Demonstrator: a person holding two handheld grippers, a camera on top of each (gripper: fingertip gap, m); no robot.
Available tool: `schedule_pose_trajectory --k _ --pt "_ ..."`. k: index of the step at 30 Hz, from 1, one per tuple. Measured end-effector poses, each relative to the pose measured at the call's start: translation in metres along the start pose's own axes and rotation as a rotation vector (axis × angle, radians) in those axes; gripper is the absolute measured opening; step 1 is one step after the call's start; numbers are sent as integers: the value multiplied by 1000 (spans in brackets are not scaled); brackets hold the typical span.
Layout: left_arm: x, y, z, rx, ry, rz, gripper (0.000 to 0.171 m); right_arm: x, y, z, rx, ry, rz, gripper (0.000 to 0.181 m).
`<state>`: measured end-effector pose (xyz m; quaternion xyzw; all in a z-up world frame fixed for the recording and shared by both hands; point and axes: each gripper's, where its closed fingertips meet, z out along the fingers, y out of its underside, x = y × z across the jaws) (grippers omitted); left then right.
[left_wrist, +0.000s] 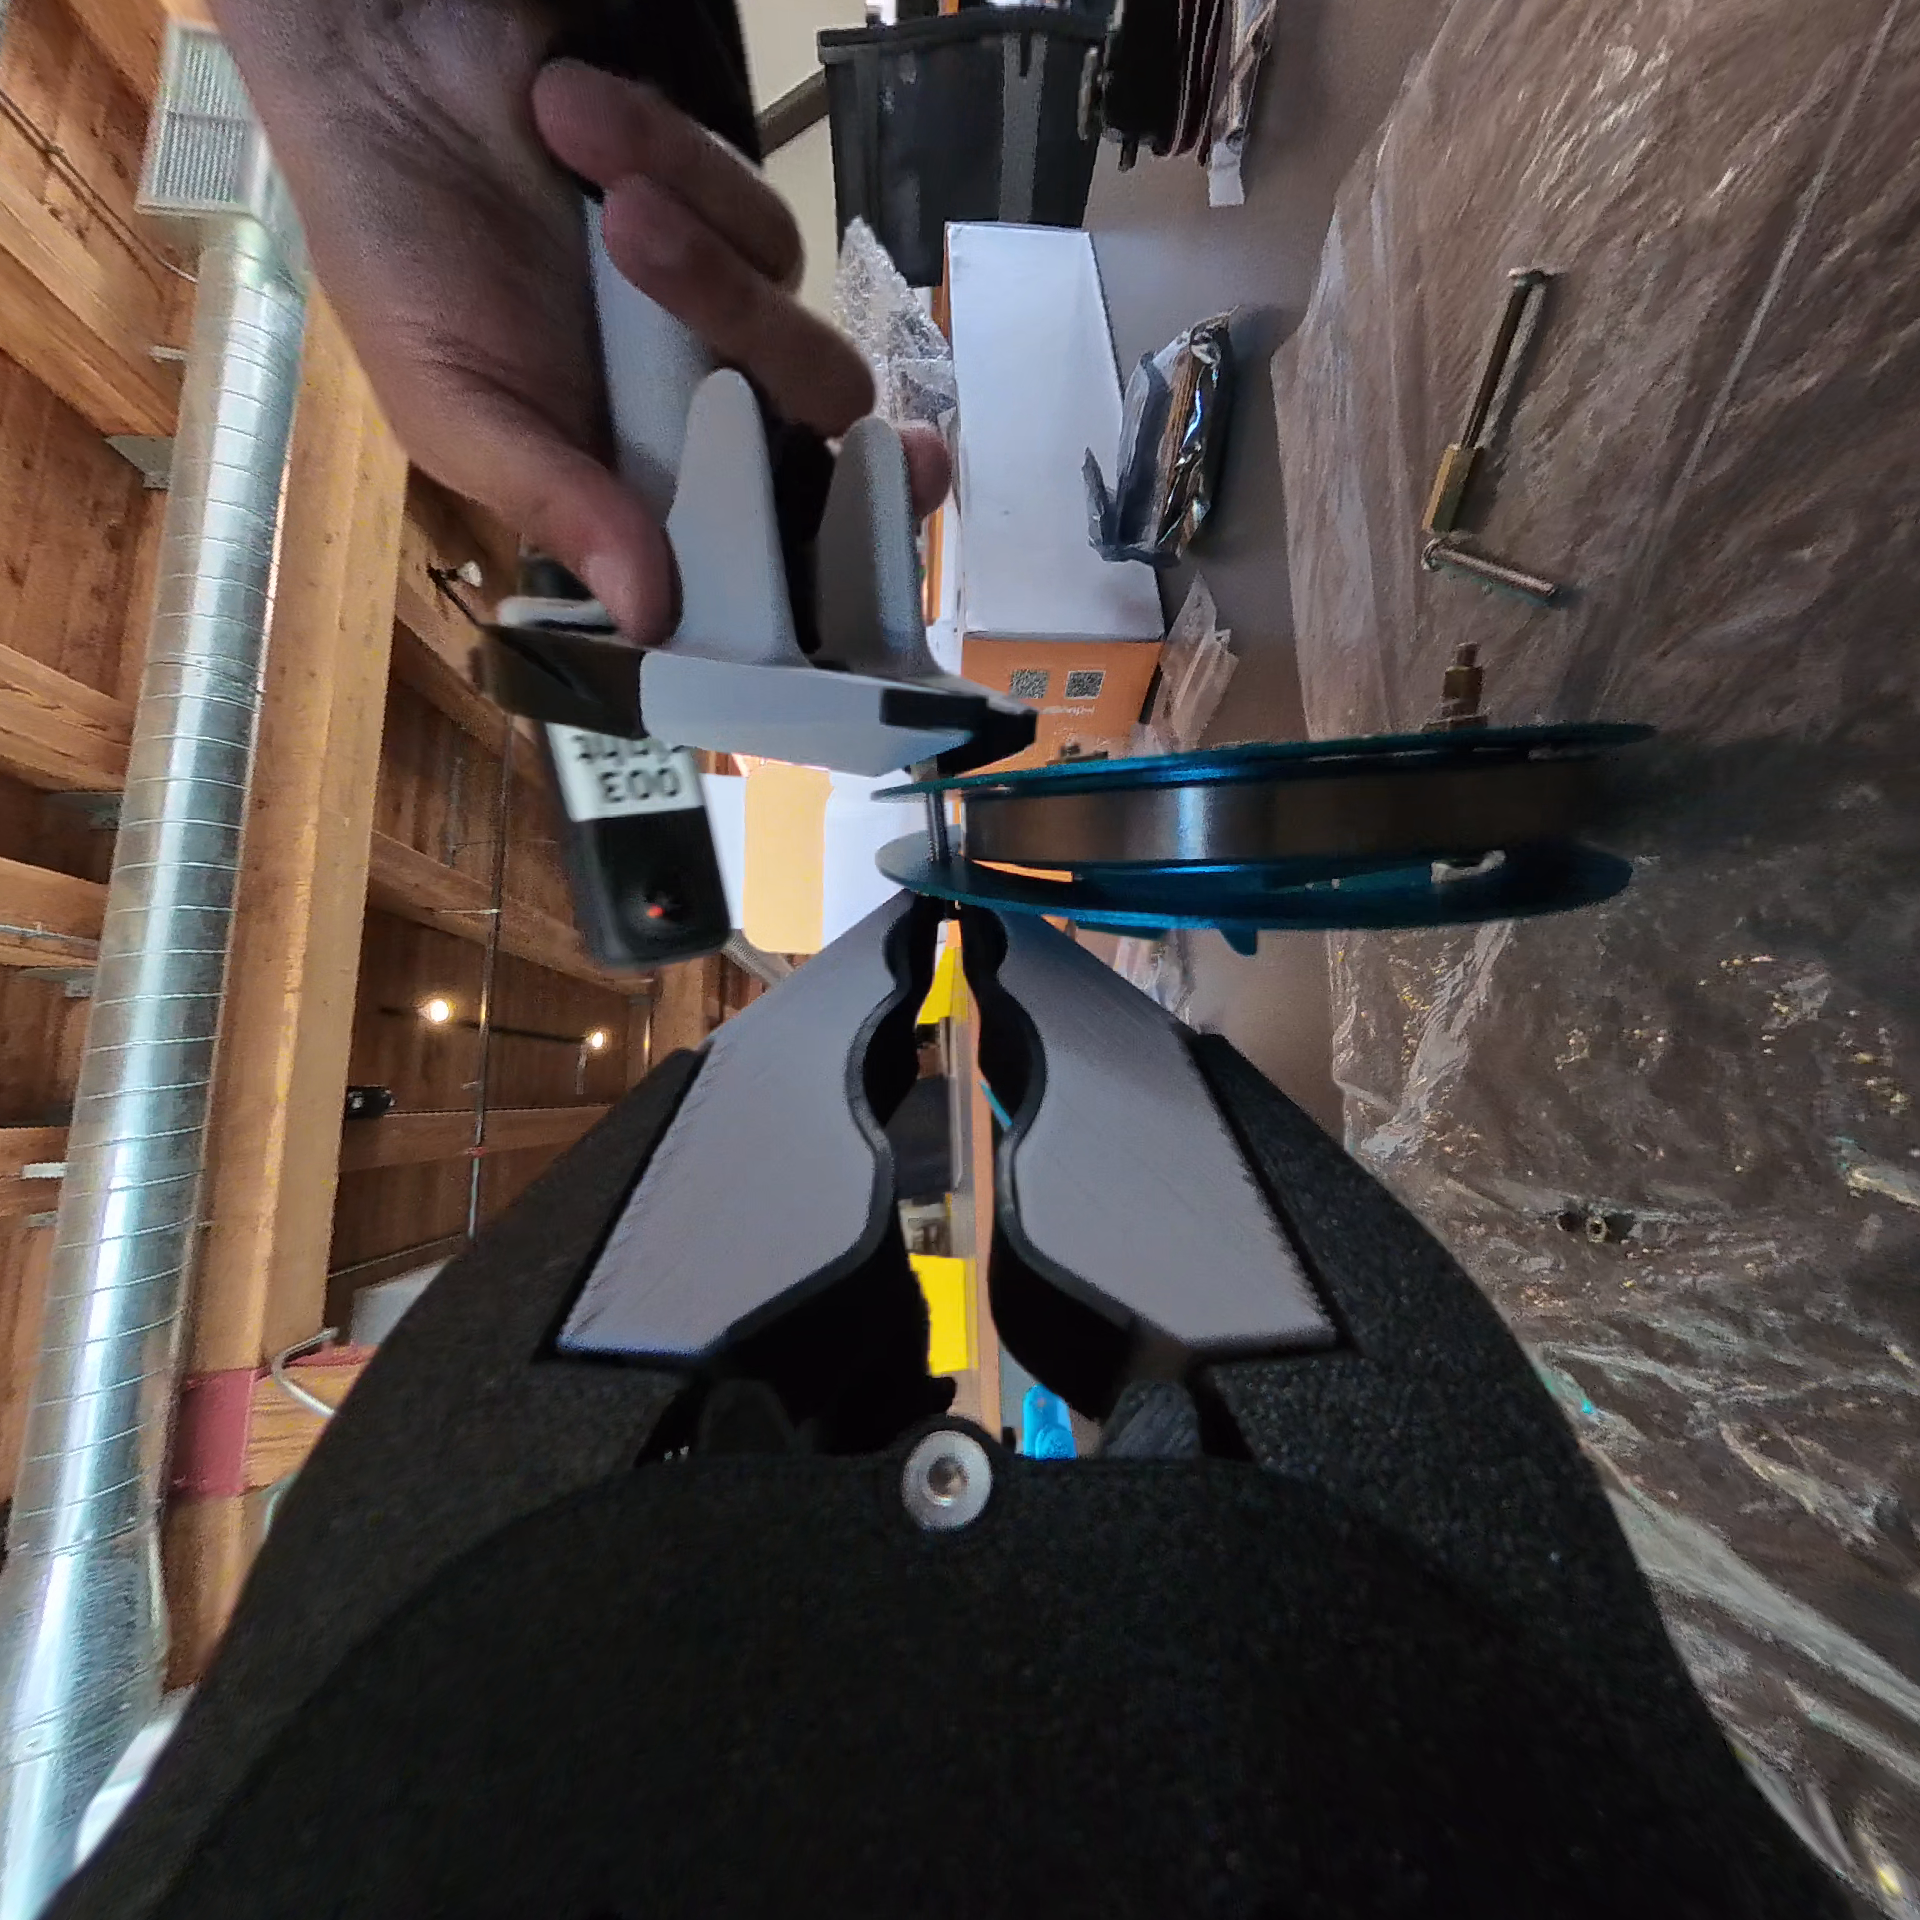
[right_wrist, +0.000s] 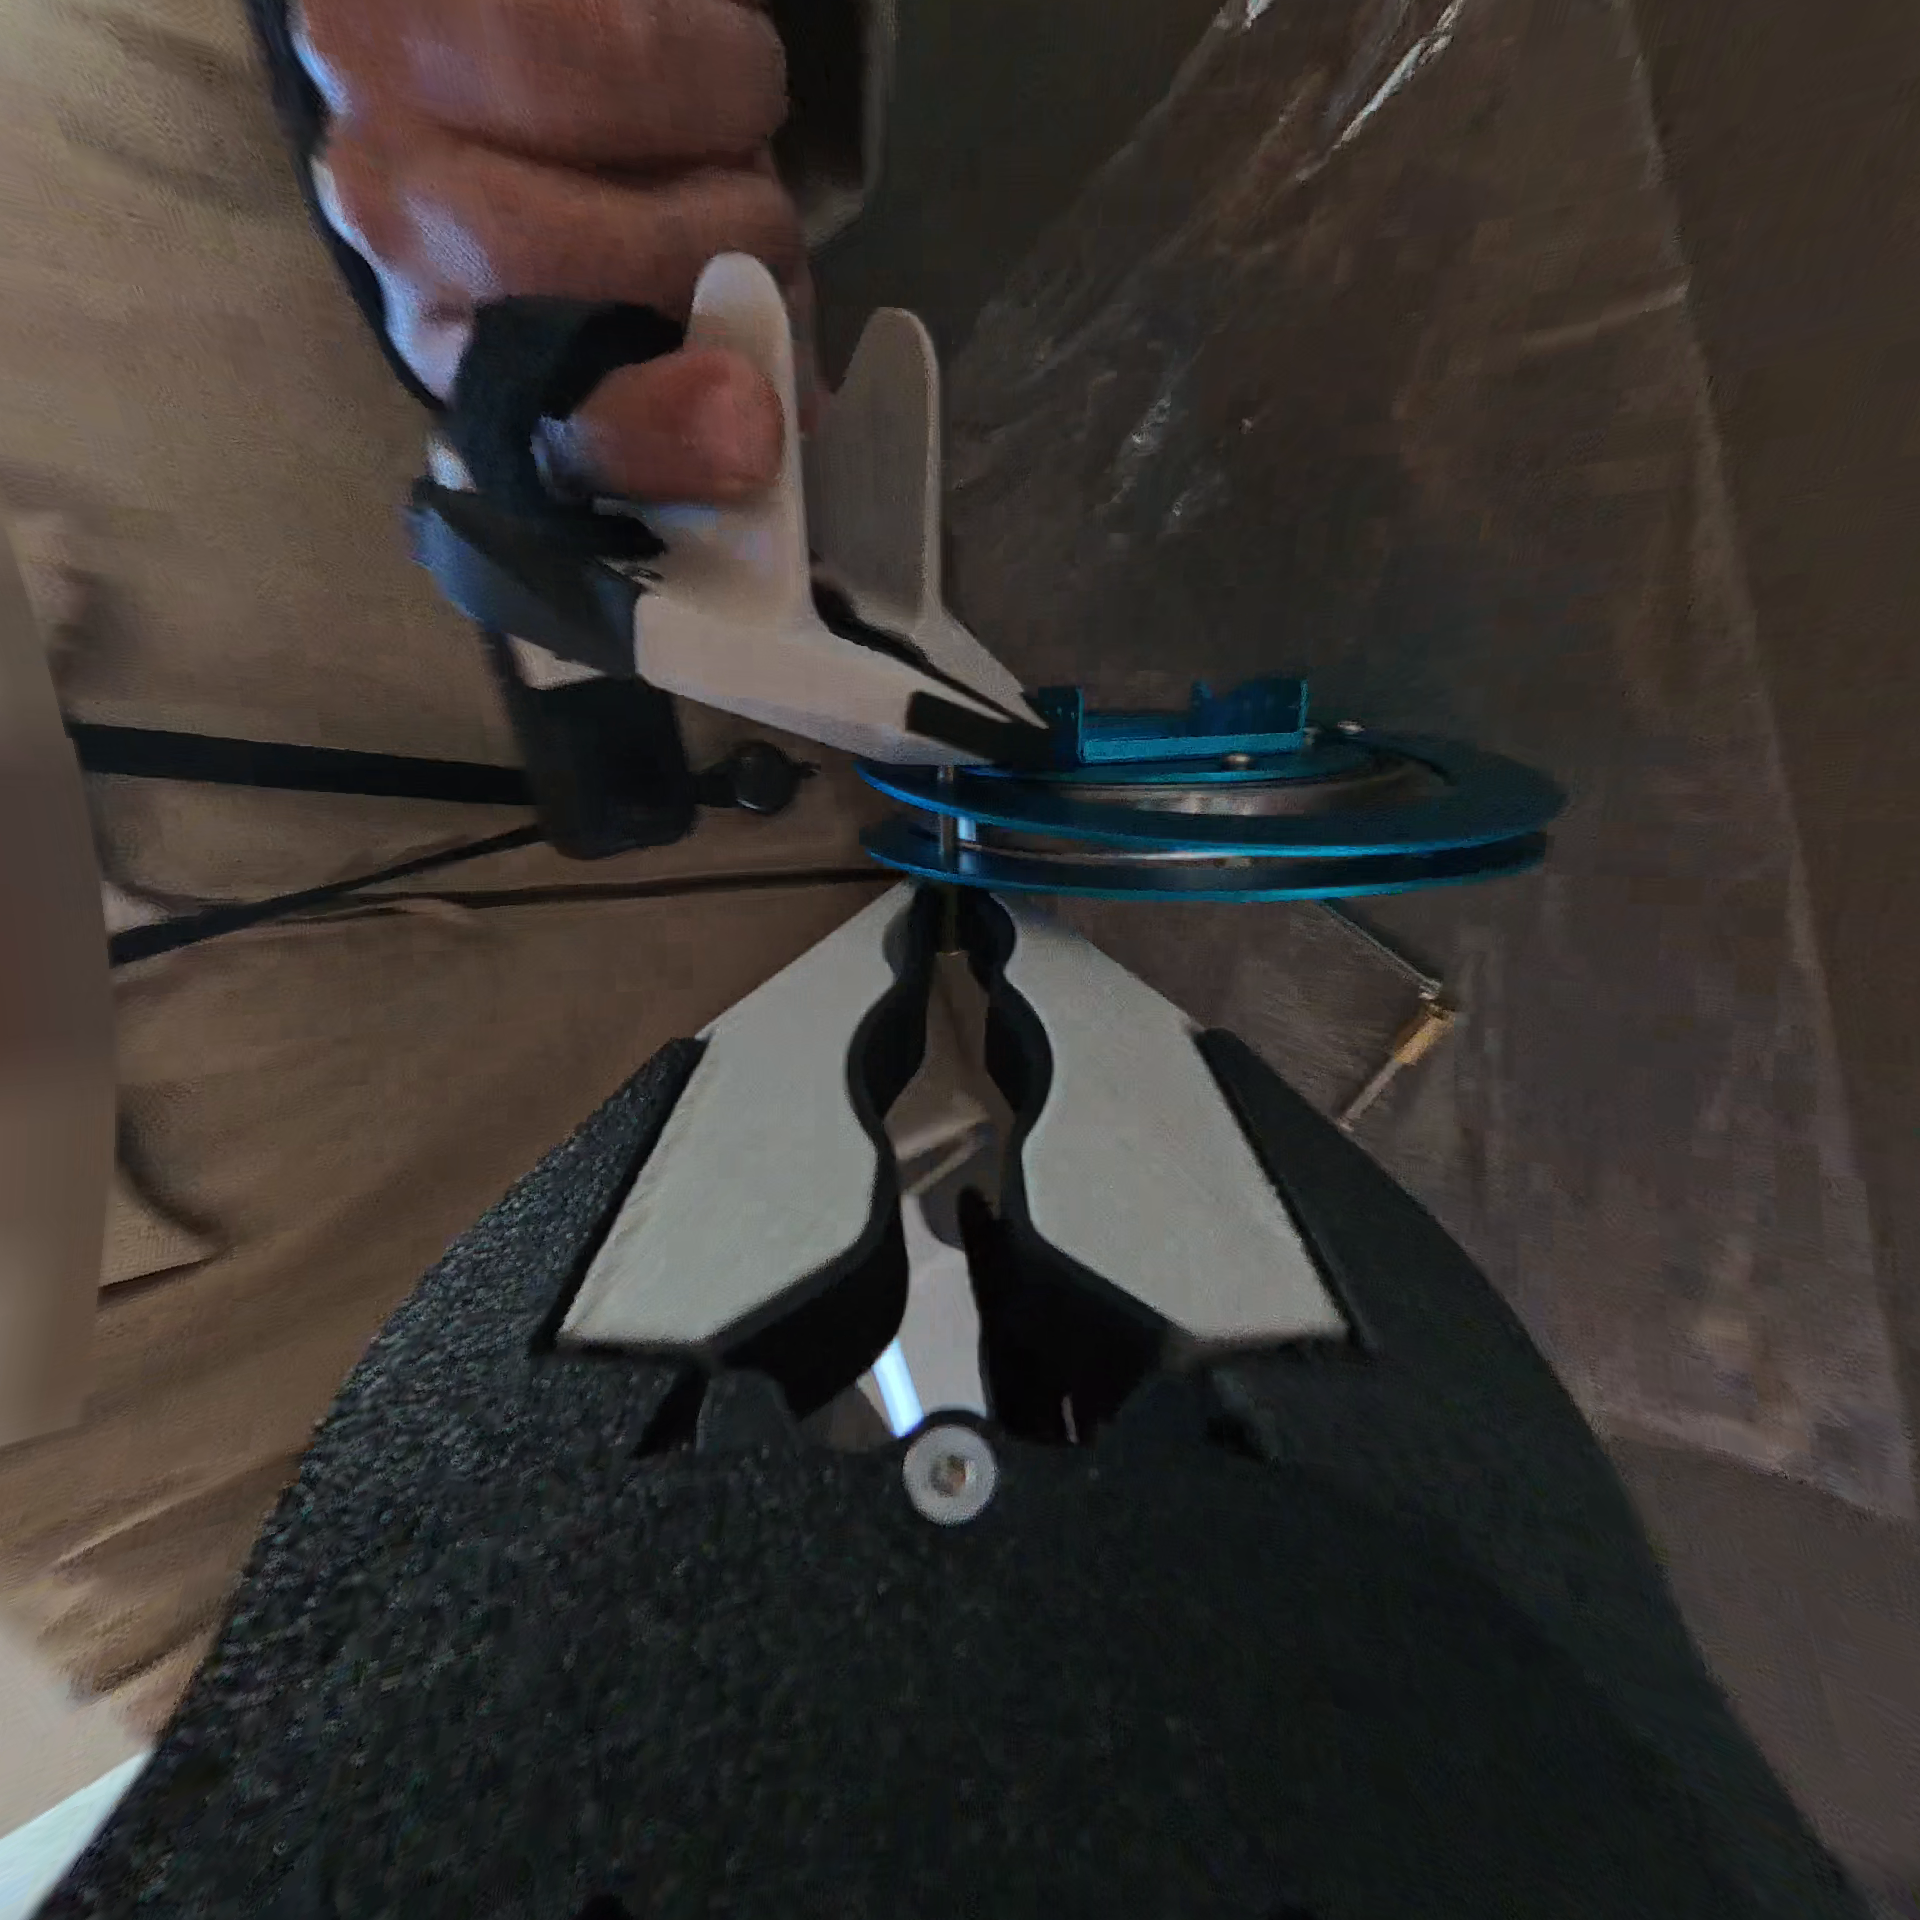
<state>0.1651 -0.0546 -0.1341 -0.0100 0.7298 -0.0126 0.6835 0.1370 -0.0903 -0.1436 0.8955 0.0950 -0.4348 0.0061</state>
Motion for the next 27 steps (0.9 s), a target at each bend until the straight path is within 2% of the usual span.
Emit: schedule_pose_trajectory --k 3,4,6,9,12,15,17,21,22,23,25,27 --pt "-1 1 1 2 2 -21 2 0 -4 -2 79 -136 60 4" --pt "-2 2 2 0 10 -37 2 1 -5 -2 101 -112 26 4" --pt "-1 3 2 8 55 -100 2 7 -8 -3 160 70 -97 5" --pt "1 4 1 21 169 -257 2 24 -18 -22 269 617 -391 17" --pt "3 4 0 30 239 -342 2 21 -24 -36 366 1160 -693 29" --pt "4 2 -2 41 262 -369 2 16 -22 -41 349 1705 -961 33" --pt "4 0 -2 44 264 -367 2 12 -22 -38 273 1962 -1106 31" --pt "5 -1 -3 48 270 -370 2 10 -23 -31 302 2040 -1164 16" --pt "5 0 -2 42 268 -368 2 8 -23 -31 290 2039 -1180 6" --pt "5 0 -2 41 263 -362 2 8 -23 -30 278 2020 -1179 5" --pt "5 1 -2 42 243 -339 2 9 -24 -29 270 1960 -1146 5" --pt "5 0 -2 43 217 -310 2 9 -23 -26 303 1760 -1051 4"
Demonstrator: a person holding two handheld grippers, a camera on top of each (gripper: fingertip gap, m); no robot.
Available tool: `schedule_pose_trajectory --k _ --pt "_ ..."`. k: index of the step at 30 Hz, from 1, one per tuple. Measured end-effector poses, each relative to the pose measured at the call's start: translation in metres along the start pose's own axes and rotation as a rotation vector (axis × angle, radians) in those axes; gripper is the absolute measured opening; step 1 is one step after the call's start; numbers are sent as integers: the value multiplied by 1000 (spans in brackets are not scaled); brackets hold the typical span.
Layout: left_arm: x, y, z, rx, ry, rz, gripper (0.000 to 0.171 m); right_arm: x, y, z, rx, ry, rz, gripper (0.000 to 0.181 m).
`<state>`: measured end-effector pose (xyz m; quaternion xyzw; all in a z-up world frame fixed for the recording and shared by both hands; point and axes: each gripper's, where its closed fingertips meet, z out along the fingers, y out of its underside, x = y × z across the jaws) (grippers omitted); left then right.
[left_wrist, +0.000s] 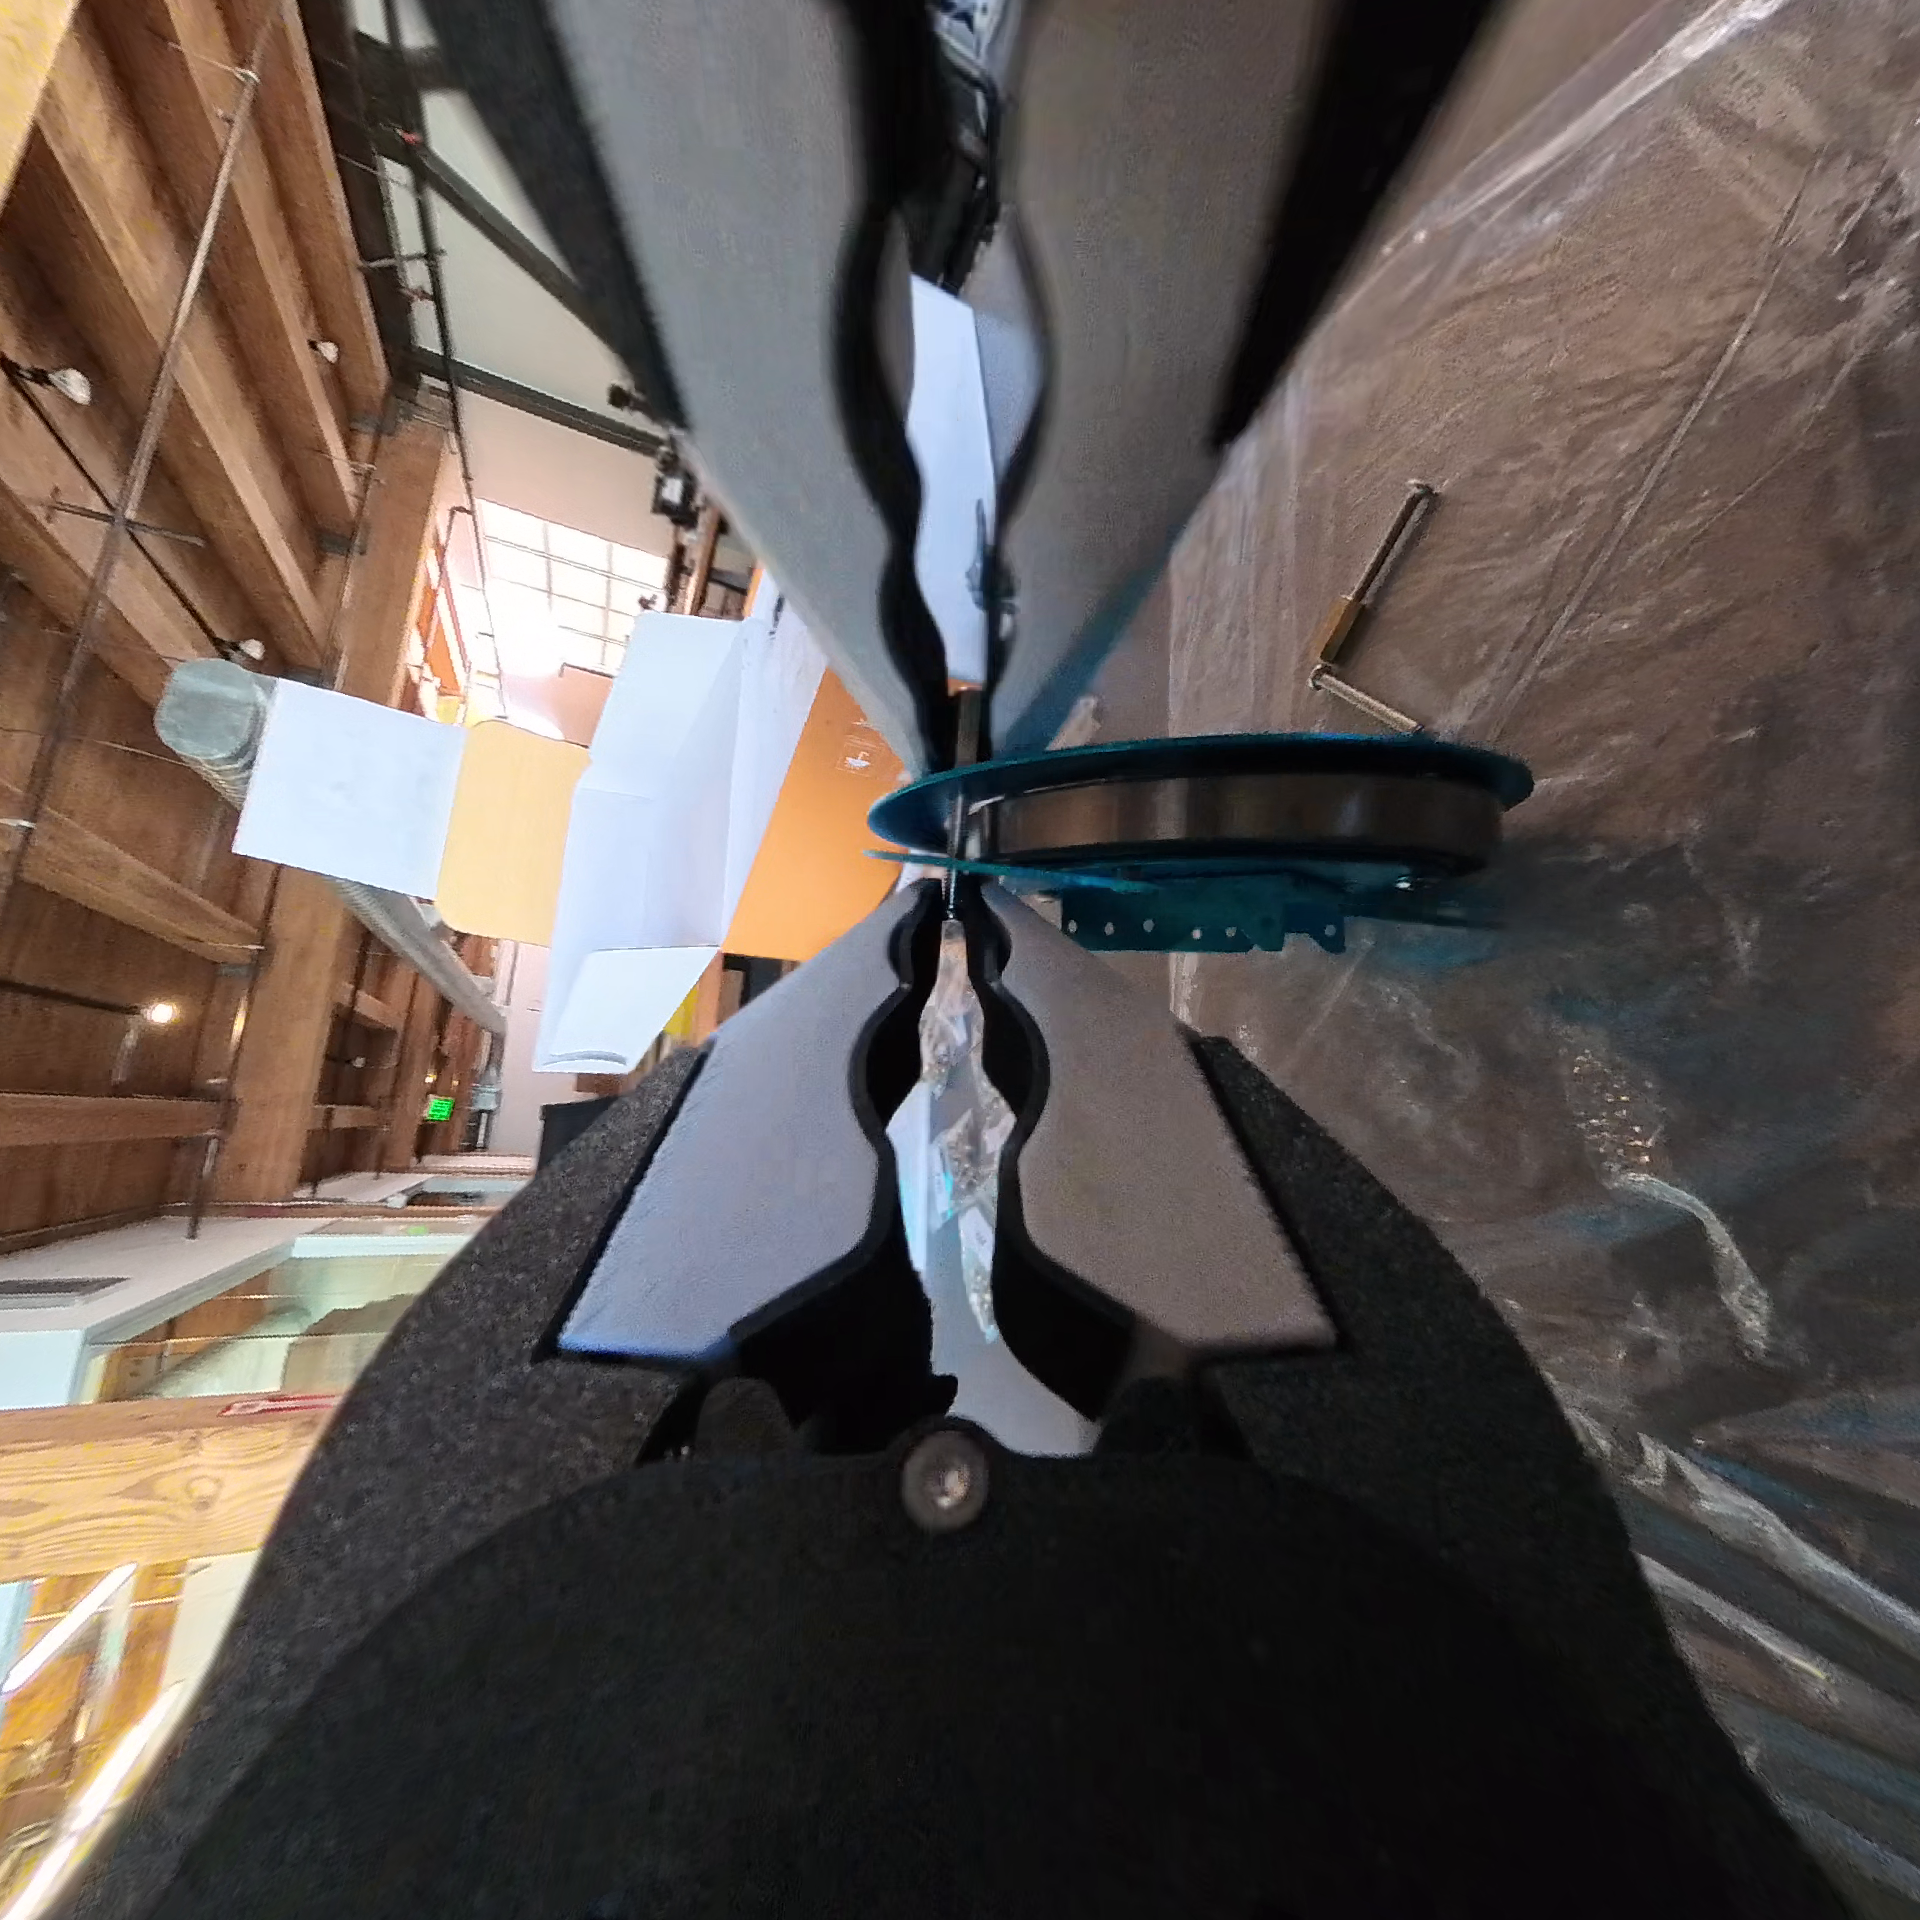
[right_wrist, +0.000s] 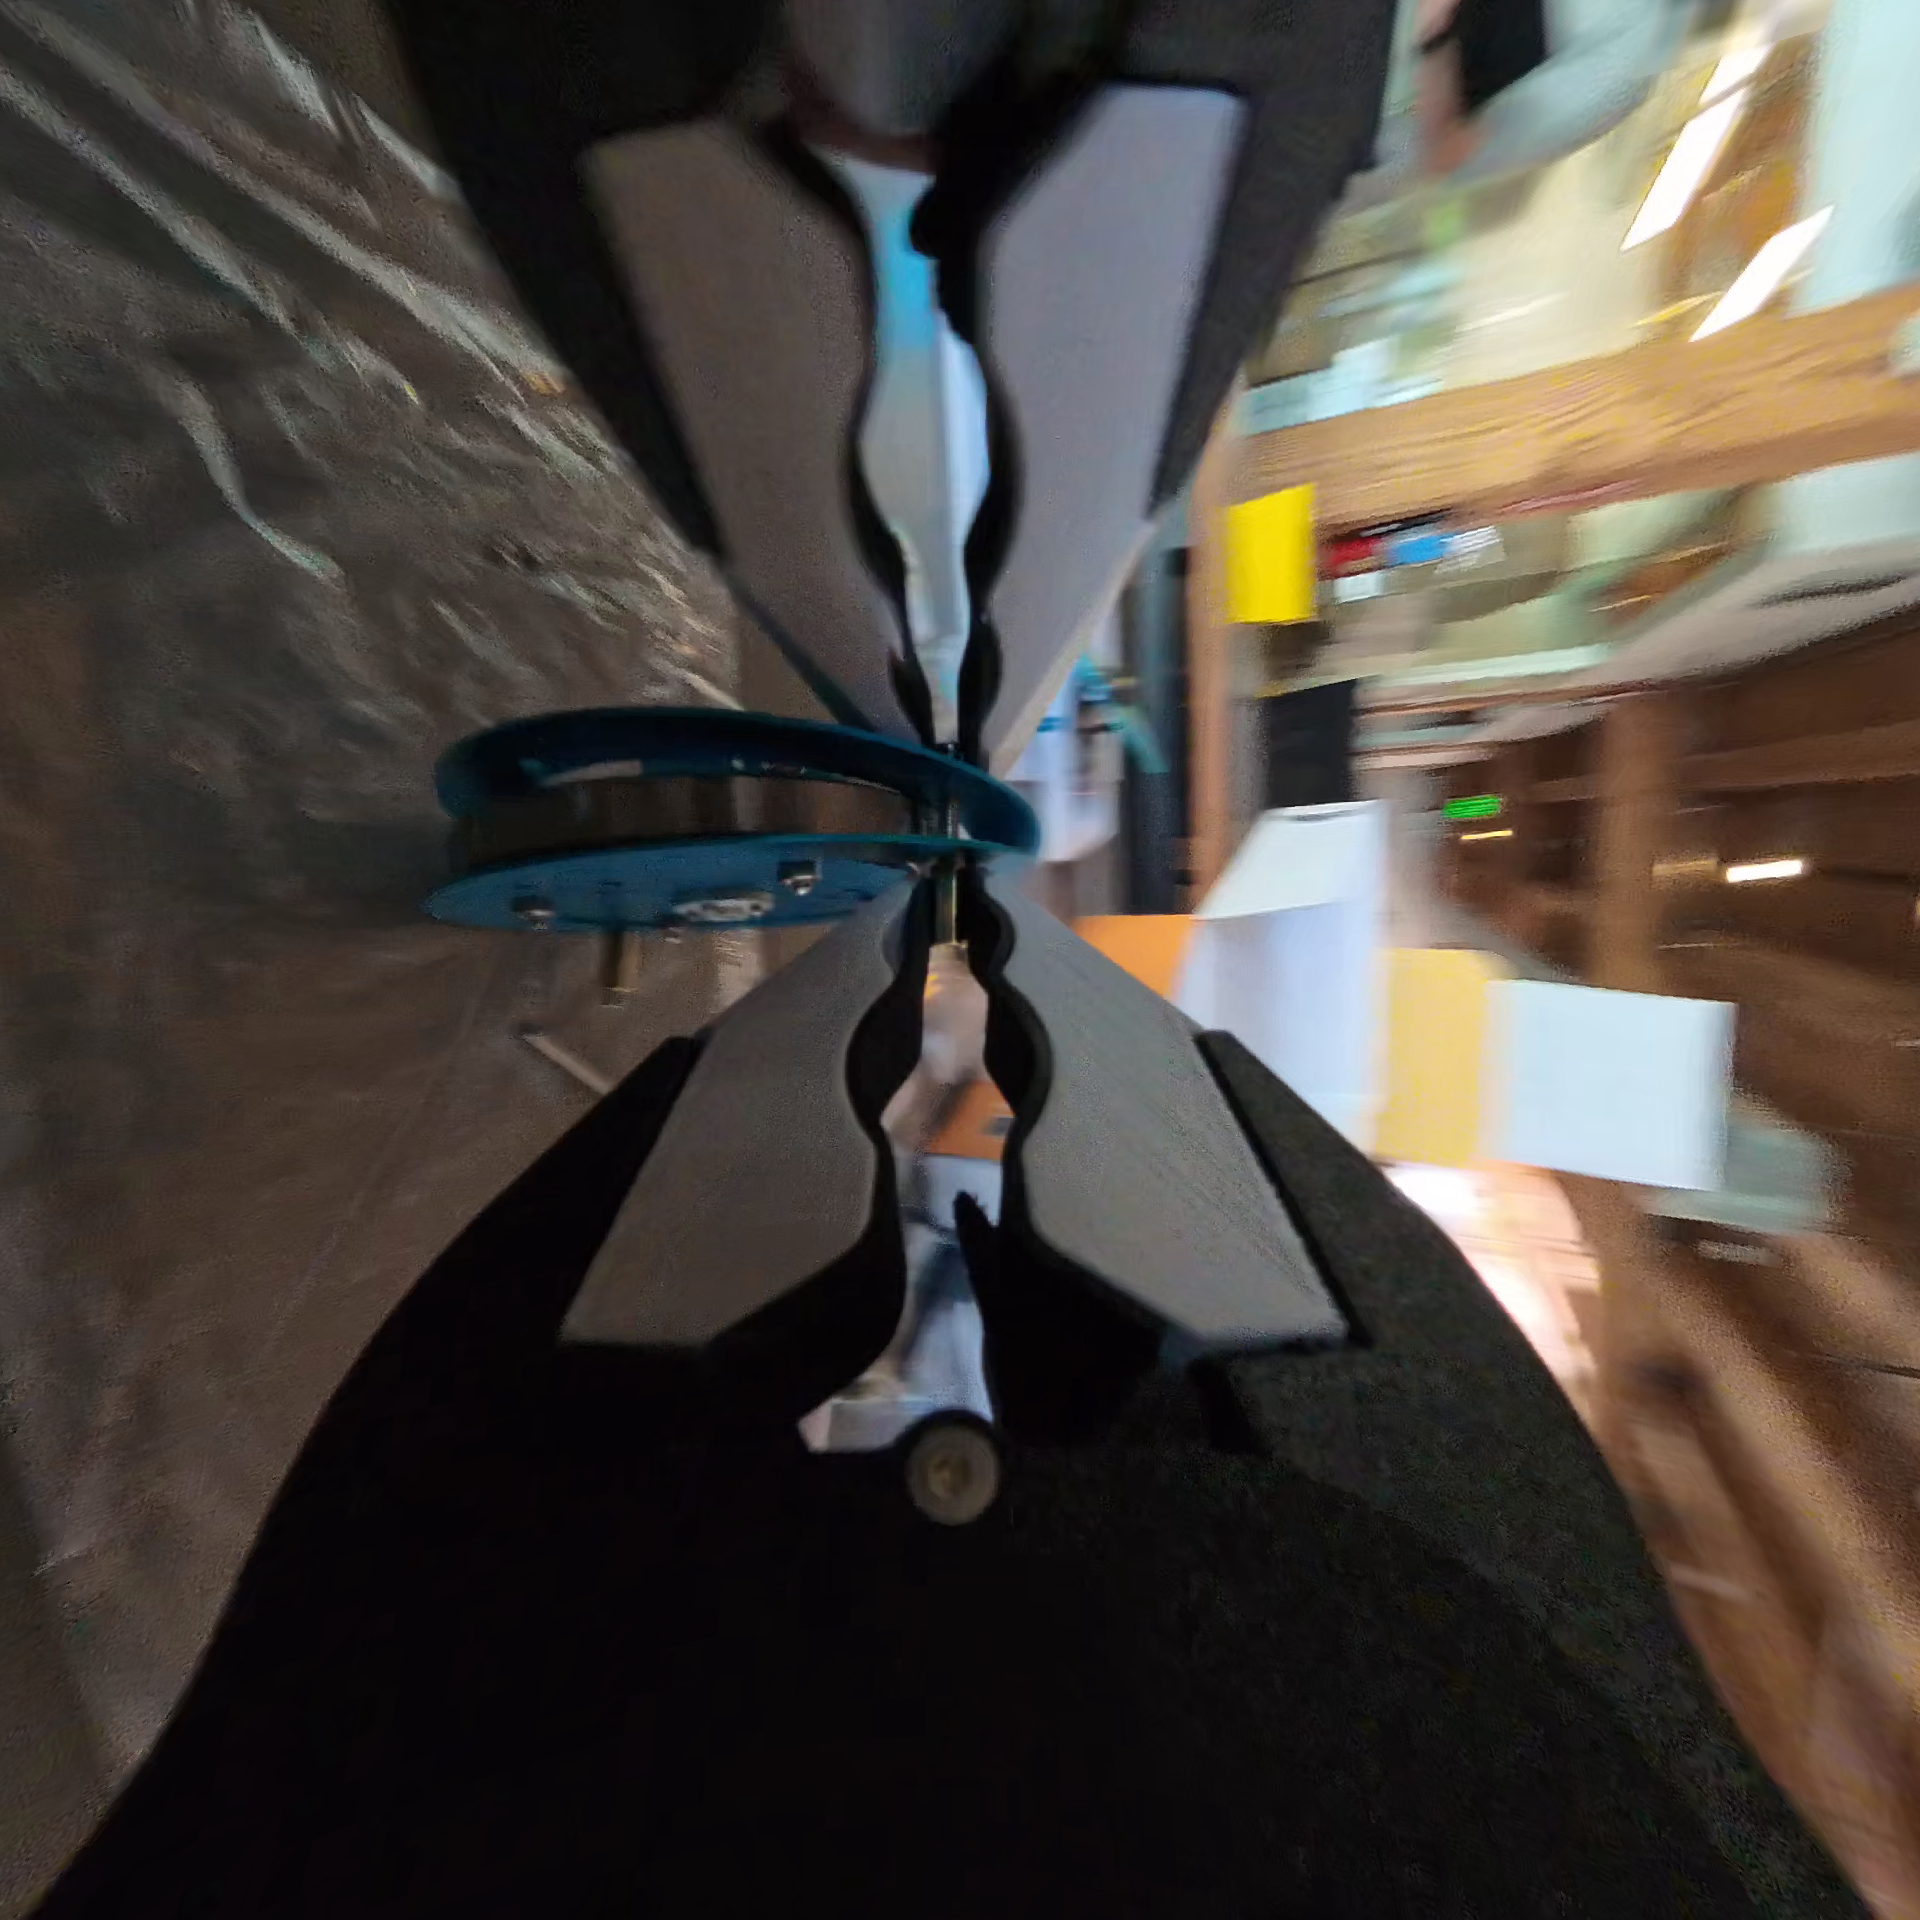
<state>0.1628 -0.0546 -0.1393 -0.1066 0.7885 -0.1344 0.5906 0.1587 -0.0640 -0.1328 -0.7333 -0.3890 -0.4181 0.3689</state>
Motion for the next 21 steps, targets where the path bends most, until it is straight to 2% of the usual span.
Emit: schedule_pose_trajectory --k 5,12,14,16,17,19,21 --pt "0 -2 0 -3 -53 60 2 -10 1 -2 -16 -617 527 4" --pt "0 -4 0 -8 -95 112 1 -21 -11 -21 -233 -1571 1276 4" --pt "0 -5 -1 -12 -112 136 1 -22 -15 -25 -240 -1761 1416 4" --pt "0 -5 0 -13 -114 133 2 -23 -18 -27 -232 -1829 1496 4" --pt "-1 -3 0 -18 -113 123 1 -23 -18 -26 -208 -1787 1479 5" --pt "-3 -2 0 -16 -112 110 2 -22 -14 -20 -148 -1563 1330 5" --pt "-2 -3 1 -10 -90 86 2 -19 -8 -14 -106 -1250 1076 8"
